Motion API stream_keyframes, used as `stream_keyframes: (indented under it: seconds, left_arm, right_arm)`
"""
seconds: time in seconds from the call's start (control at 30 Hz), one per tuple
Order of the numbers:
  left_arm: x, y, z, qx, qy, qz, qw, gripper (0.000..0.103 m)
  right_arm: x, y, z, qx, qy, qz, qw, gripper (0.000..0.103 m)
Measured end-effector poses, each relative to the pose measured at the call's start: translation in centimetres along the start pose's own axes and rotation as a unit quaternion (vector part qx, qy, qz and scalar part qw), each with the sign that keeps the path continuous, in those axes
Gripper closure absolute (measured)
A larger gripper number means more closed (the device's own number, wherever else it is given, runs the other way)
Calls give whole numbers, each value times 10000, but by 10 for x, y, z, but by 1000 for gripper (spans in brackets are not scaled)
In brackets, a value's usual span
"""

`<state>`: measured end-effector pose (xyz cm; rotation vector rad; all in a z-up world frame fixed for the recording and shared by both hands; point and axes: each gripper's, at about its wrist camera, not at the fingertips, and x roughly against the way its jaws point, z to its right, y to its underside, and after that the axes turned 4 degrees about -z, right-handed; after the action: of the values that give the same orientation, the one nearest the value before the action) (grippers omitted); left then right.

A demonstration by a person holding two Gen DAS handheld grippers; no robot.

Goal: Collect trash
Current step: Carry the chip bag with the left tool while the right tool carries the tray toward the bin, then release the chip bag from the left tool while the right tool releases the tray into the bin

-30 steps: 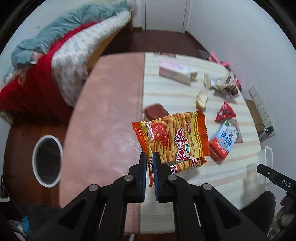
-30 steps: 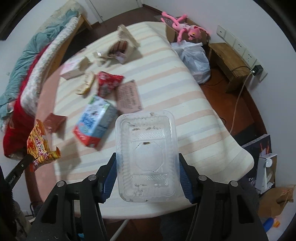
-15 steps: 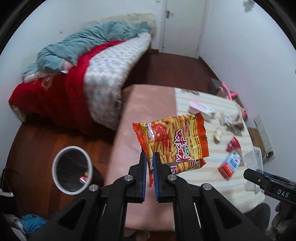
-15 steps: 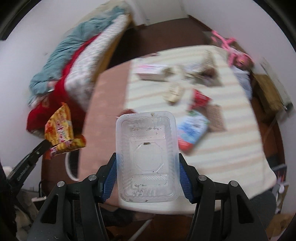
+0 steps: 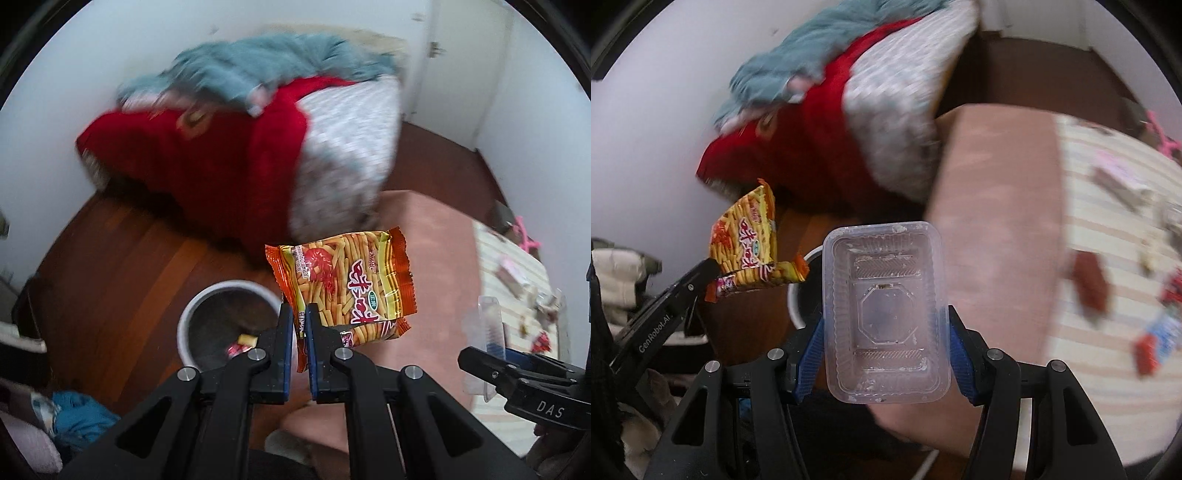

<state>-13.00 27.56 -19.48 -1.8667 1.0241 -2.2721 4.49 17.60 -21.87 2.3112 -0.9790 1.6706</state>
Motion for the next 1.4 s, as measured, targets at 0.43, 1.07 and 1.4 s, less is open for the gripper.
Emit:
stream_keyframes:
  seconds: [0.43,1.07,1.4]
  left_arm:
    - [-190,25,-160,1194,-4,-1837,9757,95]
    - [-221,72,-216,1851,-627,-2042,9592,8]
    - [-180,67,-190,1417,-858,-1778,9700,8]
  right_arm:
    - [-238,-35,-86,636,240,-1578,9851,41]
    - [-361,-52,-113,1004,457,-2033,9729,3]
    - [-313,-24,-104,1191,861,-1824,9722,0]
